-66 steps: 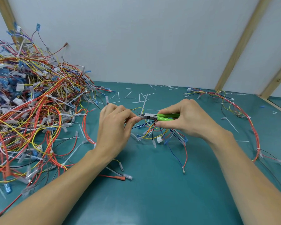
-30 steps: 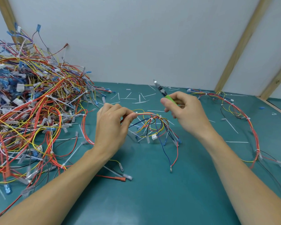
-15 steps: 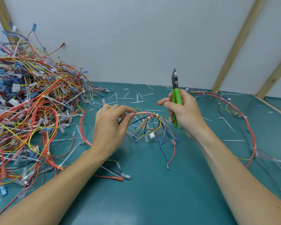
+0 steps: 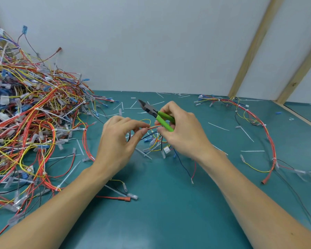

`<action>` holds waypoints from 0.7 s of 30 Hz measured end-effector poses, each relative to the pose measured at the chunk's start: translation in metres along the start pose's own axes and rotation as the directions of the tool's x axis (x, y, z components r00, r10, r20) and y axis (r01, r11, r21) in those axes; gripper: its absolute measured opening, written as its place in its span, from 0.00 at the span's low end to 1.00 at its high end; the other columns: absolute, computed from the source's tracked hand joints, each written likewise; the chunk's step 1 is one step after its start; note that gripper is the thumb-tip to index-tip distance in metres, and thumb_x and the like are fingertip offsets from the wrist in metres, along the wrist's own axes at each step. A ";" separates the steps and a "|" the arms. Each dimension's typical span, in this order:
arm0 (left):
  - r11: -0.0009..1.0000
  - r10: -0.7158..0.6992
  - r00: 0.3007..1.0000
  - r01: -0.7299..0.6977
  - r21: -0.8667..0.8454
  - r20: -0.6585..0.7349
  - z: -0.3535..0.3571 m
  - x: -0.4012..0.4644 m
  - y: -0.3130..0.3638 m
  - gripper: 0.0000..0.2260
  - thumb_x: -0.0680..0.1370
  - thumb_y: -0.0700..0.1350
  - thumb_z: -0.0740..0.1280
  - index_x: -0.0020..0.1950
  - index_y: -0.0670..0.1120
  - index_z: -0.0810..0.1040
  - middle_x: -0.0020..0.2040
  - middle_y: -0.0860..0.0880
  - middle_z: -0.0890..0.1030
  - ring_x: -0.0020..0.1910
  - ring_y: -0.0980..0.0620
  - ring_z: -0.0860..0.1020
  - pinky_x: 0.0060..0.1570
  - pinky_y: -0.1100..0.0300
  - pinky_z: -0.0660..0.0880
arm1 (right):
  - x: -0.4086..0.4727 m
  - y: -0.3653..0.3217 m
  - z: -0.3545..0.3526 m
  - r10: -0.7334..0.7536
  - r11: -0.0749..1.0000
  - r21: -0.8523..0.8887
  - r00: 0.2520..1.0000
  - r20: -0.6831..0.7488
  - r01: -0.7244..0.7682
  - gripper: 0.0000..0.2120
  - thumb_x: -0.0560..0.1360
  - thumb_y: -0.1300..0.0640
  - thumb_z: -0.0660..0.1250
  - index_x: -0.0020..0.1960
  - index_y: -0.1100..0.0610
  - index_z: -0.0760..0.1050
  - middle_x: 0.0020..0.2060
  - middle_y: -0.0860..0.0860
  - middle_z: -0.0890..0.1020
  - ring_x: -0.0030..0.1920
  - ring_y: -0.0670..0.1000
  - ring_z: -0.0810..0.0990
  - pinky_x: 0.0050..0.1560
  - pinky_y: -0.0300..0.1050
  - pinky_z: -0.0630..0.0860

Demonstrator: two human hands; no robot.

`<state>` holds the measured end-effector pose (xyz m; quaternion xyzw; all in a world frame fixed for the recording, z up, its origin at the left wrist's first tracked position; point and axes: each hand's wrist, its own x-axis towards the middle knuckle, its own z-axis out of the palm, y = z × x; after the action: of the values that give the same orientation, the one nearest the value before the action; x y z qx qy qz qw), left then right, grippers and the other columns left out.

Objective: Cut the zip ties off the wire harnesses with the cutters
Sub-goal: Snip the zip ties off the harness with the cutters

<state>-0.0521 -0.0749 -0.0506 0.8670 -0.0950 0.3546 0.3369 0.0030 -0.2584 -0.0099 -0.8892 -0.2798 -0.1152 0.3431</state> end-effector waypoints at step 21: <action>0.989 -0.141 0.990 0.139 -0.060 -0.031 0.000 -0.002 -0.006 0.04 0.79 0.45 0.71 0.50 0.52 0.86 0.40 0.64 0.80 0.46 0.57 0.74 0.51 0.60 0.71 | 0.007 0.015 -0.010 0.154 0.820 0.481 0.928 0.338 -0.311 0.12 0.74 0.63 0.78 0.47 0.54 0.75 0.34 0.46 0.82 0.33 0.45 0.75 0.35 0.37 0.72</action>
<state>-0.0508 -0.0700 -0.0549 0.8552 -0.0382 0.3423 0.3873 0.0172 -0.2718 -0.0078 -0.7957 -0.2351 0.1378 0.5409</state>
